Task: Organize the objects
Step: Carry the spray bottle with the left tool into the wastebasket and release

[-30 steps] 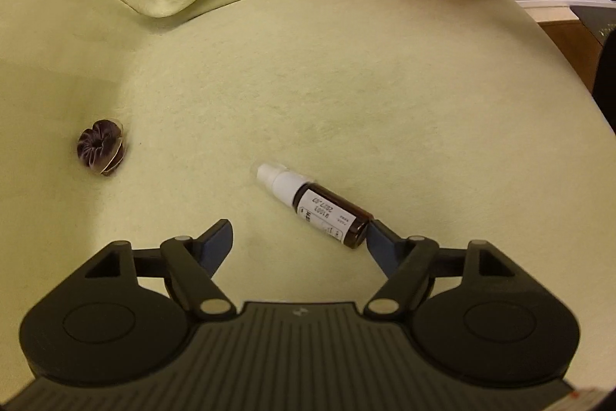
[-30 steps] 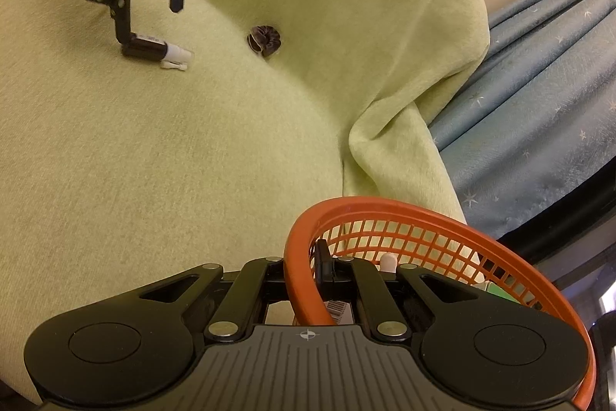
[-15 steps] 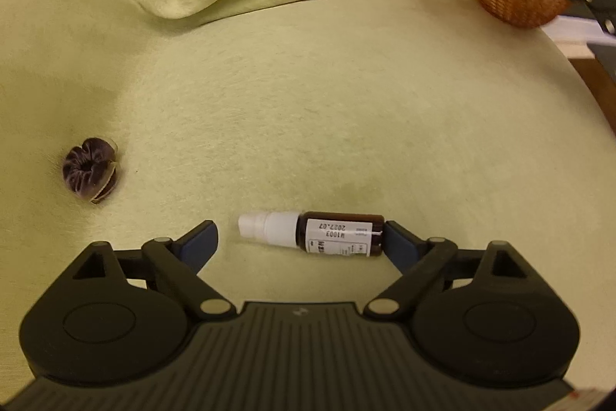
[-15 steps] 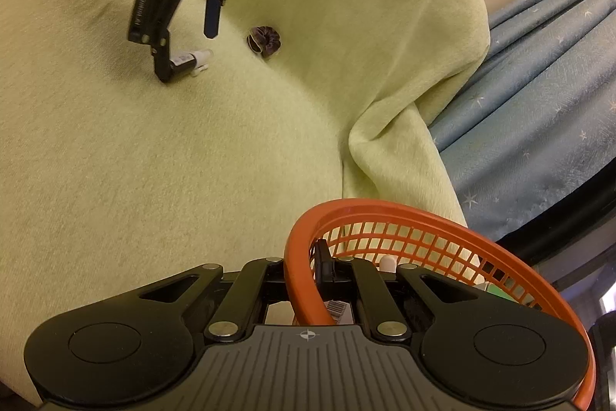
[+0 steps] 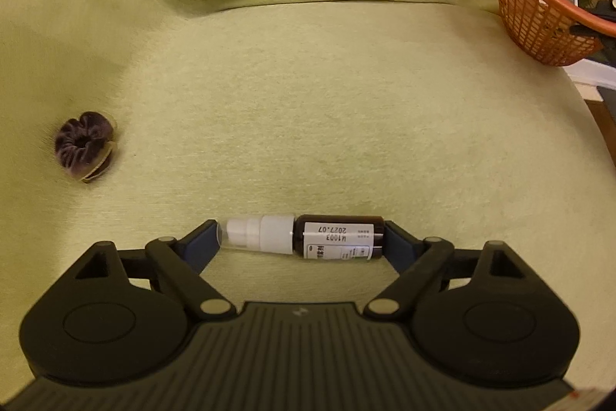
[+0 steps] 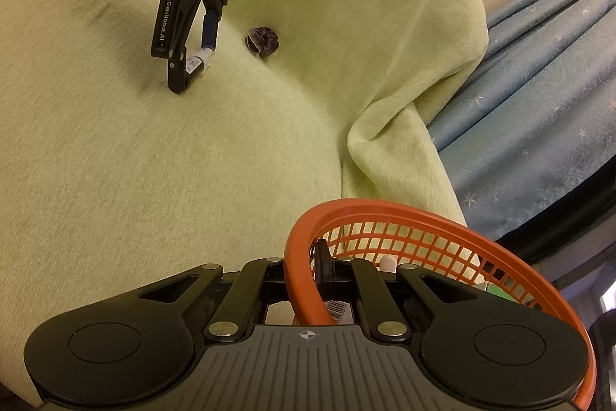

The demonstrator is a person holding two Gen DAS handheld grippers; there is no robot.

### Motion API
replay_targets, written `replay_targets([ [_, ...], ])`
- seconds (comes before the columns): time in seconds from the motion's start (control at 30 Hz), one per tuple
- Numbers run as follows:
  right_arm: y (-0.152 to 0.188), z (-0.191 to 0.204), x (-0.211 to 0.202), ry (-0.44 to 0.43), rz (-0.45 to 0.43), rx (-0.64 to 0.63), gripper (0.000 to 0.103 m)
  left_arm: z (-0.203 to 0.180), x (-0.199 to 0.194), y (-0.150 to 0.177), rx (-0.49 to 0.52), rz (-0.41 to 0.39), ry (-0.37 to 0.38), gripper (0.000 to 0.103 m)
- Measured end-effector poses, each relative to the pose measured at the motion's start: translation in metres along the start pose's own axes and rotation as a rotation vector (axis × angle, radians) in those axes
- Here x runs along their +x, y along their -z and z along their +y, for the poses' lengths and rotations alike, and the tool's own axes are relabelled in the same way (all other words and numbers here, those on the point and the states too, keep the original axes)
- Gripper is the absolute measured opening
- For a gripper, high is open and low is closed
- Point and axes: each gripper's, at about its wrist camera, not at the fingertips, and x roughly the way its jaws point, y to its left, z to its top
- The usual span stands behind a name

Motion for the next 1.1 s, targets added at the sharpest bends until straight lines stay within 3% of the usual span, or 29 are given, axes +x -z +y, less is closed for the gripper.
replay_targets([
  [0.23,0.0,0.0,0.0,0.0,0.001,-0.001,0.002,-0.014,-0.03,-0.003,0.023,-0.003,-0.004,0.086],
  [0.43,0.0,-0.001,-0.001,-0.001,0.001,-0.004,0.002,-0.028,-0.069,-0.028,0.039,-0.043,-0.011,0.086],
  [0.83,0.0,-0.001,-0.002,-0.002,0.001,-0.005,0.002,-0.074,-0.13,-0.118,0.112,-0.175,0.061,0.086],
  [1.1,0.001,0.001,-0.004,-0.003,-0.002,-0.008,0.002,-0.129,-0.135,-0.182,0.14,-0.271,0.19,0.086],
])
